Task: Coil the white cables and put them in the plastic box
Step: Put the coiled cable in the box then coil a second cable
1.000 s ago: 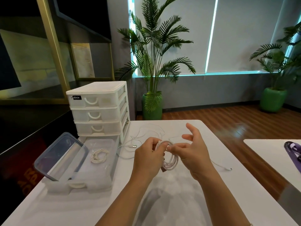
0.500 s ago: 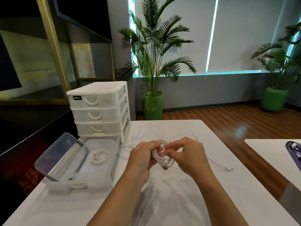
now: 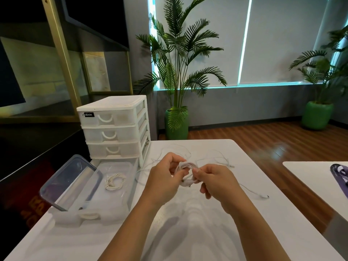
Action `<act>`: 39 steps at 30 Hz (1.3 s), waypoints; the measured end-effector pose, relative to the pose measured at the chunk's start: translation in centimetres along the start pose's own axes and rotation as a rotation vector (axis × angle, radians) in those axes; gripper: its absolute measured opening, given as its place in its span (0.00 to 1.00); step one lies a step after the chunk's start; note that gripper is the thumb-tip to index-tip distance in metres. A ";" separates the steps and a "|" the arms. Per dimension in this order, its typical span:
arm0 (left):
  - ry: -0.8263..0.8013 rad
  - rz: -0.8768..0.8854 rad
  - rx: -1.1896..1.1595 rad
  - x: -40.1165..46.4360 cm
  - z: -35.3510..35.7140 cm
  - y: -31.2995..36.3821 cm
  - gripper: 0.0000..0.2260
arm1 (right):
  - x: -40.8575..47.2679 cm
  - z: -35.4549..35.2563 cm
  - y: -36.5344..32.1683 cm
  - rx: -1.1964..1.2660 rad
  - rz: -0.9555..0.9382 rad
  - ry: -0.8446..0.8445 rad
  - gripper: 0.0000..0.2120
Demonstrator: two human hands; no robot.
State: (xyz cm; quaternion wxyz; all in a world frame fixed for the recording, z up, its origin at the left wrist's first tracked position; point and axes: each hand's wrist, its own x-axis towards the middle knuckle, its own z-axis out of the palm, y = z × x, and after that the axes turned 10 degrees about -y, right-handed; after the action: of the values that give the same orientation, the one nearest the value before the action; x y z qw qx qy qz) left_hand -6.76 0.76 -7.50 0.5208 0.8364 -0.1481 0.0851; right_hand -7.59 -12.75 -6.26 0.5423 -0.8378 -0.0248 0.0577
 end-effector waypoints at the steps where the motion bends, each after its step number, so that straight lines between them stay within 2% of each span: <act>1: 0.009 0.026 0.058 -0.1 0.0 0.0 0.08 | -0.1 0.0 -0.1 0.028 0.010 -0.020 0.12; 4: 0.019 0.052 0.179 -0.2 -0.1 0.0 0.07 | -0.4 -0.3 -0.1 0.067 -0.008 -0.060 0.12; 7: -0.021 0.007 0.208 -0.2 -0.2 0.0 0.05 | -0.3 -0.6 0.2 -0.011 -0.068 -0.015 0.08; 12: -0.166 -0.173 -0.152 0.0 -0.1 -0.1 0.04 | -0.2 -0.9 0.2 -0.164 -0.170 0.093 0.02; 17: -0.198 -0.190 -0.371 0.2 -0.2 0.0 0.04 | 0.2 -1.2 0.5 0.080 -0.144 0.160 0.04; 20: -0.133 -0.155 -0.353 0.3 -0.2 -0.1 0.05 | 0.3 -1.0 0.7 0.216 -0.111 0.107 0.02; 24: -0.047 -0.134 -0.330 0.3 0.1 -0.3 0.05 | 0.1 -0.6 0.3 0.270 -0.089 0.029 0.04; 30: -0.009 -0.093 -0.279 0.4 0.2 -0.4 0.06 | -0.4 -0.7 -0.3 0.407 -0.029 -0.102 0.06; 33: 0.013 -0.071 -0.242 0.4 -0.1 -0.5 0.07 | -0.4 -0.5 -0.4 0.388 -0.039 -0.163 0.06; 36: 0.012 -0.062 -0.205 0.3 0.1 -0.3 0.07 | -0.2 0.0 0.1 0.325 -0.071 -0.126 0.08; 39: -0.018 -0.084 -0.240 0.3 0.3 -0.3 0.07 | 0.1 0.3 0.4 0.369 -0.099 -0.056 0.06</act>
State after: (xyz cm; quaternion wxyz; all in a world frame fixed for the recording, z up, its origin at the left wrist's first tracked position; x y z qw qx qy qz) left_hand -6.36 0.61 -7.78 0.6189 0.7743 -0.1269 0.0372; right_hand -7.55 -12.61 -6.72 0.6882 -0.7199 -0.0699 0.0576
